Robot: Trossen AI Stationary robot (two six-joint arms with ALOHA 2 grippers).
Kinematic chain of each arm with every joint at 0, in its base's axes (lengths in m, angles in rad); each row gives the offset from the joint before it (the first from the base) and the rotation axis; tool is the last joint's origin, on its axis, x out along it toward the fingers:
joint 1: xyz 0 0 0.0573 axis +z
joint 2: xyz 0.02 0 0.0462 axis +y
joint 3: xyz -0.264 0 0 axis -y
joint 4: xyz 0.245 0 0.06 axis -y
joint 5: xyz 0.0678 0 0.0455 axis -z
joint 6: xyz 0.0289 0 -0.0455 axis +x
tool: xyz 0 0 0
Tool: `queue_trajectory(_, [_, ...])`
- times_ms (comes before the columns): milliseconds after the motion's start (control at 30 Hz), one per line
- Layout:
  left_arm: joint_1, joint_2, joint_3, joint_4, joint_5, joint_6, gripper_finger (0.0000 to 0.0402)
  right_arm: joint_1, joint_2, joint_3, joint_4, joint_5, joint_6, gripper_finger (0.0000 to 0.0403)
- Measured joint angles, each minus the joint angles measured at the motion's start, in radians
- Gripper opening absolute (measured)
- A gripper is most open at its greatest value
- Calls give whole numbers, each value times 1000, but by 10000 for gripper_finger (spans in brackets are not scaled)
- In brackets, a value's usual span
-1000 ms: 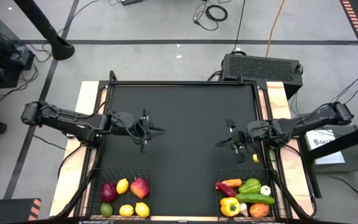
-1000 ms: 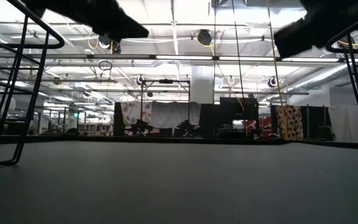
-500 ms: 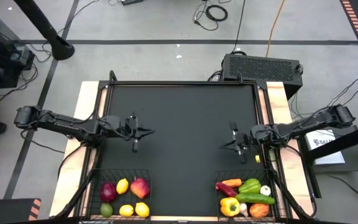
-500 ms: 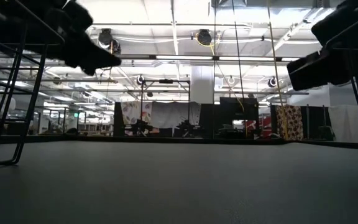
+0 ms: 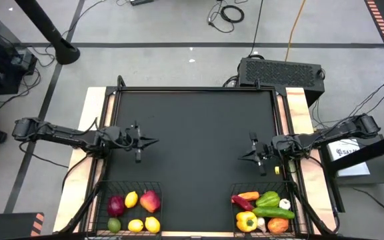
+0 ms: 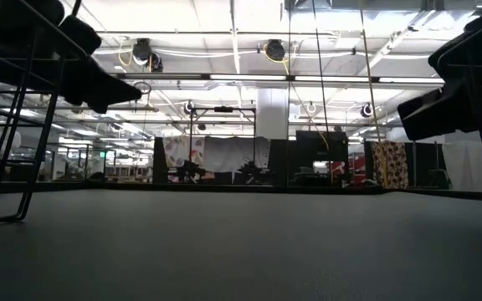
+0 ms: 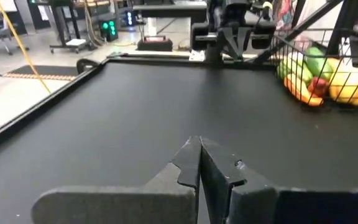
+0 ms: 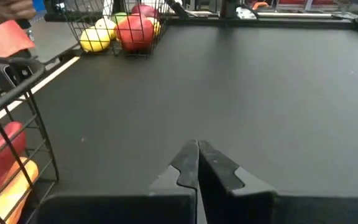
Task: Sort produce into baskets
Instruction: Return to Home Position
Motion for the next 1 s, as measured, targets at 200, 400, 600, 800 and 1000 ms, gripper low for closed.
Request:
queue_trajectory(200, [0,-80,-41,-5,0,-1,13,0,-51,1,-37,0,6,0])
queue_trajectory(400, [0,-153,-81,-10,0,-7,13,0,-137,1,-88,-1,15,0])
queue_trajectory(600, [0,-218,-81,-88,0,-7,13,0,-203,1,-125,-2,11,0])
queue_trajectory(800, [0,-284,-81,-109,0,0,13,-5,-255,1,-168,-3,8,0])
queue_trajectory(1000, [0,-365,-82,-198,-5,1,13,-48,-342,1,-229,-6,16,0])
